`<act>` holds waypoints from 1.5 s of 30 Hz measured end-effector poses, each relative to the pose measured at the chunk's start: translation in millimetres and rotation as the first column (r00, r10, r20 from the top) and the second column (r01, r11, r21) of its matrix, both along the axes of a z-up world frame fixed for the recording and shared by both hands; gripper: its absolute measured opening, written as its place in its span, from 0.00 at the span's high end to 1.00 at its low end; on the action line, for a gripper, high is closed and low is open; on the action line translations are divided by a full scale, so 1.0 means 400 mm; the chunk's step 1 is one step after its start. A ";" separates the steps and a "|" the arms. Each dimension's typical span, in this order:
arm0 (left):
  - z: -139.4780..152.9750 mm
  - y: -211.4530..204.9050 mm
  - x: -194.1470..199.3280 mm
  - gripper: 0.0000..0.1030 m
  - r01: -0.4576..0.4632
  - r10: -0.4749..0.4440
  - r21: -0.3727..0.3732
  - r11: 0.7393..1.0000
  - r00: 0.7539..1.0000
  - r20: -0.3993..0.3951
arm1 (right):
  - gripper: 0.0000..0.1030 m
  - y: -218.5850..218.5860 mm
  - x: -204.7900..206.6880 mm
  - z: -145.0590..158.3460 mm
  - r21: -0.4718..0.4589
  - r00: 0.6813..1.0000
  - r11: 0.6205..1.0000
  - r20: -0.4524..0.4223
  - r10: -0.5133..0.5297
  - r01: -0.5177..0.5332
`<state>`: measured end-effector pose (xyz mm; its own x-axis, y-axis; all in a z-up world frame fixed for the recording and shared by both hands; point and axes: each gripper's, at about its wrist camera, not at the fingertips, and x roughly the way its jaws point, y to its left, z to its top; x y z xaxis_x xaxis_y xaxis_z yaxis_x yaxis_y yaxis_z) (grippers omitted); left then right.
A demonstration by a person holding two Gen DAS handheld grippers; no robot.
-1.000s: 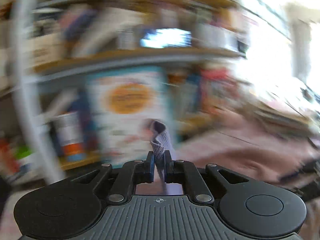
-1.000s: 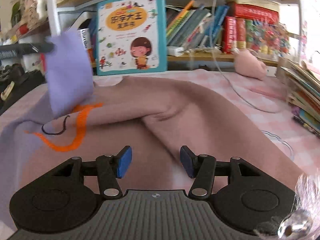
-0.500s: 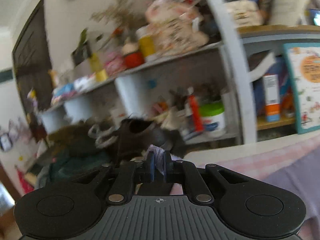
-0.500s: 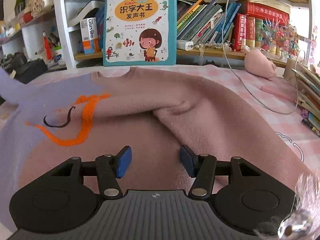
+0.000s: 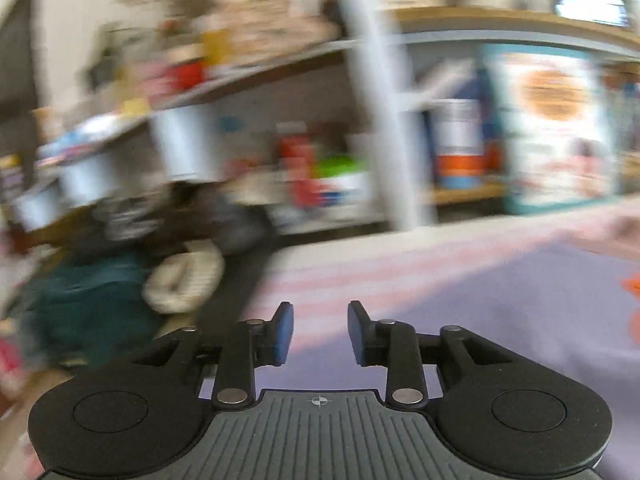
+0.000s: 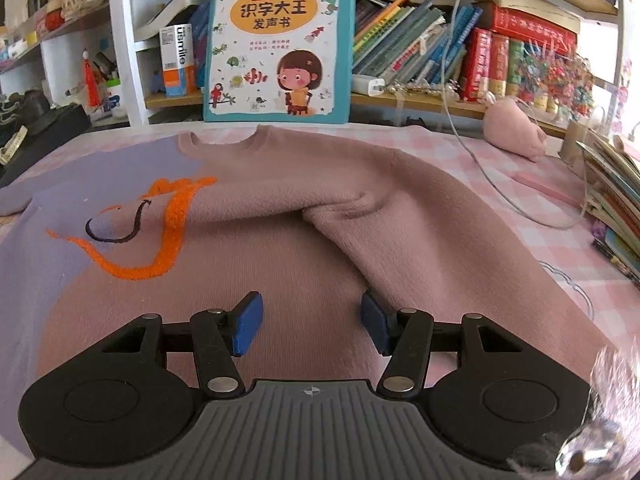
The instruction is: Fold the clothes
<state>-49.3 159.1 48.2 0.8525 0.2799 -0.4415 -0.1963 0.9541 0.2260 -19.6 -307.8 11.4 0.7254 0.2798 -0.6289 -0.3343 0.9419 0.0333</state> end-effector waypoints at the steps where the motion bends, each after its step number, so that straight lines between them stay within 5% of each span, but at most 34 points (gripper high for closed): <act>1: -0.008 -0.042 0.002 0.69 0.077 -0.077 -0.012 0.997 0.997 -0.006 | 0.50 -0.007 -0.008 0.002 -0.008 1.000 1.000 -0.005 -0.014 0.014; 4: -0.034 -0.165 0.005 0.68 0.267 -0.267 0.003 0.964 0.964 -0.010 | 0.50 -0.031 -0.035 0.006 -0.024 0.998 0.998 -0.024 -0.058 0.057; 8: -0.055 -0.250 -0.006 0.68 0.385 -0.385 0.000 0.923 0.923 -0.010 | 0.54 -0.063 -0.072 0.006 0.000 0.992 0.995 -0.070 -0.100 0.101; 13: -0.080 -0.255 0.005 0.68 0.408 -0.410 -0.044 0.912 0.911 -0.039 | 0.88 -0.064 -0.100 0.013 0.079 0.990 0.994 -0.132 -0.059 0.069; 16: -0.083 -0.242 -0.006 0.68 0.399 -0.401 -0.049 0.916 0.915 -0.038 | 0.88 -0.053 -0.124 0.028 0.140 0.981 0.990 -0.189 0.048 -0.021; 18: -0.082 -0.228 -0.014 0.68 0.390 -0.393 -0.056 0.919 0.919 -0.041 | 0.85 -0.072 -0.142 0.043 0.151 0.977 0.988 -0.202 0.068 -0.038; 22: -0.084 -0.201 -0.022 0.68 0.355 -0.359 -0.066 0.933 0.931 -0.062 | 0.65 -0.173 -0.153 0.080 0.084 0.980 0.985 -0.149 -0.134 0.148; 27: -0.087 -0.181 -0.027 0.68 0.337 -0.345 -0.102 0.936 0.936 -0.074 | 0.64 -0.312 -0.126 0.086 -0.012 0.899 0.904 -0.096 -0.427 0.428; 33: -0.092 -0.190 -0.036 0.68 0.339 -0.346 -0.083 0.937 0.935 -0.082 | 0.45 -0.393 -0.081 0.041 -0.072 0.815 0.826 -0.133 -0.563 0.559; 37: -0.097 -0.185 -0.032 0.68 0.329 -0.337 -0.090 0.940 0.937 -0.090 | 0.44 -0.417 -0.077 0.012 -0.021 0.800 0.813 -0.167 -0.576 0.581; 38: -0.098 -0.183 -0.031 0.68 0.328 -0.337 -0.094 0.940 0.937 -0.092 | 0.46 -0.417 -0.078 0.011 -0.018 0.802 0.814 -0.161 -0.575 0.580; 40: -0.101 -0.182 -0.026 0.68 0.328 -0.337 -0.098 0.940 0.937 -0.096 | 0.80 -0.416 -0.072 0.014 -0.002 0.818 0.829 -0.159 -0.552 0.559; 41: -0.103 -0.183 -0.024 0.68 0.331 -0.340 -0.099 0.939 0.936 -0.097 | 0.87 -0.415 -0.066 0.017 0.010 0.827 0.838 -0.164 -0.537 0.546; 43: -0.106 -0.185 -0.021 0.68 0.336 -0.345 -0.101 0.936 0.933 -0.098 | 0.89 -0.403 -0.045 0.026 0.001 0.846 0.856 -0.152 -0.510 0.516; 45: -0.106 -0.188 -0.020 0.68 0.342 -0.351 -0.102 0.934 0.931 -0.096 | 0.89 -0.366 -0.018 0.048 -0.119 0.867 0.864 -0.038 -0.496 0.489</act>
<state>-57.3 84.0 5.8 0.8340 -0.0654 -0.5479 0.1720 0.9743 0.1454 -26.9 -454.0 30.5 0.7084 -0.1711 -0.6848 0.1735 0.9826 -0.0660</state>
